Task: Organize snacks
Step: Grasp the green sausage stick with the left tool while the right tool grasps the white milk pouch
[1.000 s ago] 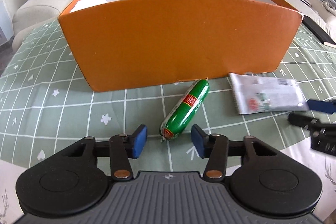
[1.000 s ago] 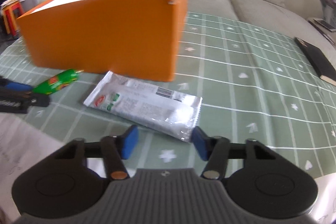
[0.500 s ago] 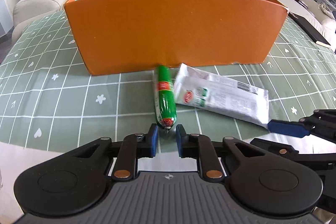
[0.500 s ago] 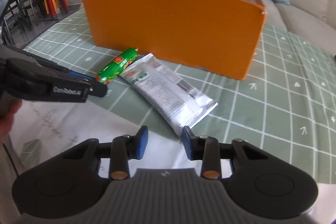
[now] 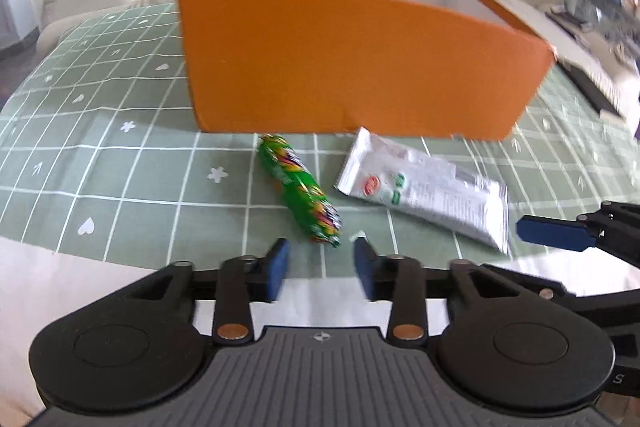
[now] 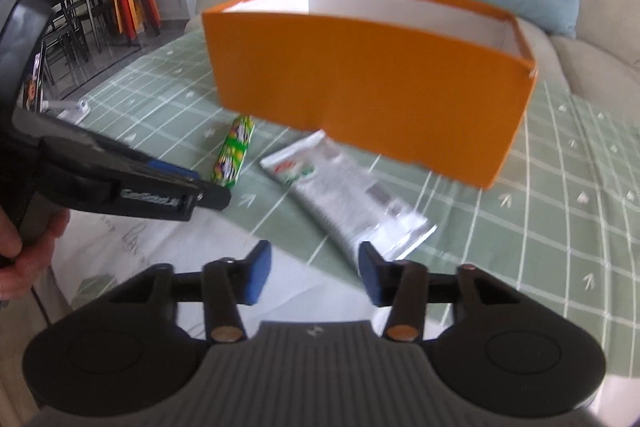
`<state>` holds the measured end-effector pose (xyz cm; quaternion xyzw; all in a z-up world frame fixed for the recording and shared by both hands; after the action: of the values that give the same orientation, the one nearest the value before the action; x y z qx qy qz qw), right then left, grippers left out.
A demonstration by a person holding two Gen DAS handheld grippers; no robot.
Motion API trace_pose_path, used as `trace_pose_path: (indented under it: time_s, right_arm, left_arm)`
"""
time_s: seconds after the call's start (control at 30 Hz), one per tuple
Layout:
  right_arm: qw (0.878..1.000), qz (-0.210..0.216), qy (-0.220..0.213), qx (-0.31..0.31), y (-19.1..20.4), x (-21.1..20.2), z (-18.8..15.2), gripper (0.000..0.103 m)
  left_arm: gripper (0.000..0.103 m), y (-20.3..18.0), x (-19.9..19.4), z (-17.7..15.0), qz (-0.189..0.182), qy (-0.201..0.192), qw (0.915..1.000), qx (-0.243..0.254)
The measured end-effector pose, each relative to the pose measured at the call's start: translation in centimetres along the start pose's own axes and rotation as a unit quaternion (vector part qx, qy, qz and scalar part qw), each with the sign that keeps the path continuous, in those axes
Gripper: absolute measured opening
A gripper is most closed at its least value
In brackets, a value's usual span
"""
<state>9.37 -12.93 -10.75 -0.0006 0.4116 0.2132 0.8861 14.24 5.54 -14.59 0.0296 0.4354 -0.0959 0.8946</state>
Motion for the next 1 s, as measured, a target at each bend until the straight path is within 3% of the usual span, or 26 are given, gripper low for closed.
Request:
trace_pose_path:
  time_s: [0.1, 0.2, 0.5, 0.67, 0.77, 0.8, 0.9, 1.0]
  right_arm:
    - [1.0, -0.004, -0.014, -0.009, -0.4, 0.4, 0.8, 0.071]
    - [0.999, -0.007, -0.016, -0.029, -0.7, 1.6, 1.5, 0.077]
    - [0.998, -0.003, 0.026, -0.055, -2.1, 6.4, 4.1, 0.084]
    - [0.998, 0.012, 0.047, -0.039, -2.2, 8.0, 4.6, 0.084]
    - [0.998, 0.001, 0.039, -0.044, -1.9, 7.9, 4.4, 0.081]
    - [0.999, -0.003, 0.039, -0.038, -1.8, 7.7, 4.3, 0.076]
    - [0.999, -0.028, 0.036, -0.011, -1.7, 6.9, 3.6, 0.072]
    - [0.998, -0.053, 0.037, 0.014, -1.5, 5.8, 2.6, 0.07]
  left_arm:
    - [0.06, 1.0, -0.1, 0.6, -0.003, -0.011, 0.9994, -0.034]
    - [0.06, 1.4, 0.2, 1.2, -0.016, -0.012, 0.9978, -0.063]
    - [0.06, 1.8, 2.5, 2.8, 0.006, 0.003, 0.9973, -0.073]
    - [0.06, 1.9, 3.2, 3.1, 0.015, 0.001, 0.9977, -0.066]
    - [0.05, 2.0, 3.3, 3.0, 0.022, -0.003, 0.9982, -0.056]
    - [0.042, 1.9, 3.3, 3.0, 0.023, -0.004, 0.9984, -0.051]
    - [0.031, 1.8, 3.1, 2.7, 0.015, -0.007, 0.999, -0.041]
    - [0.027, 1.5, 2.8, 2.3, 0.012, -0.003, 0.9996, -0.026]
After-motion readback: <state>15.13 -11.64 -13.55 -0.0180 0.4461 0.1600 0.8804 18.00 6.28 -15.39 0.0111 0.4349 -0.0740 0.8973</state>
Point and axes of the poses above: each gripper's, at about its wrist camera, not at the fingertips, and x roughly the way its jaws point, y to its left, z to its top, the point moved 4 cm from there along x, roughly the way its jaws point, and after that the axes turned 8 degrees about x, right-handed, at the moved point
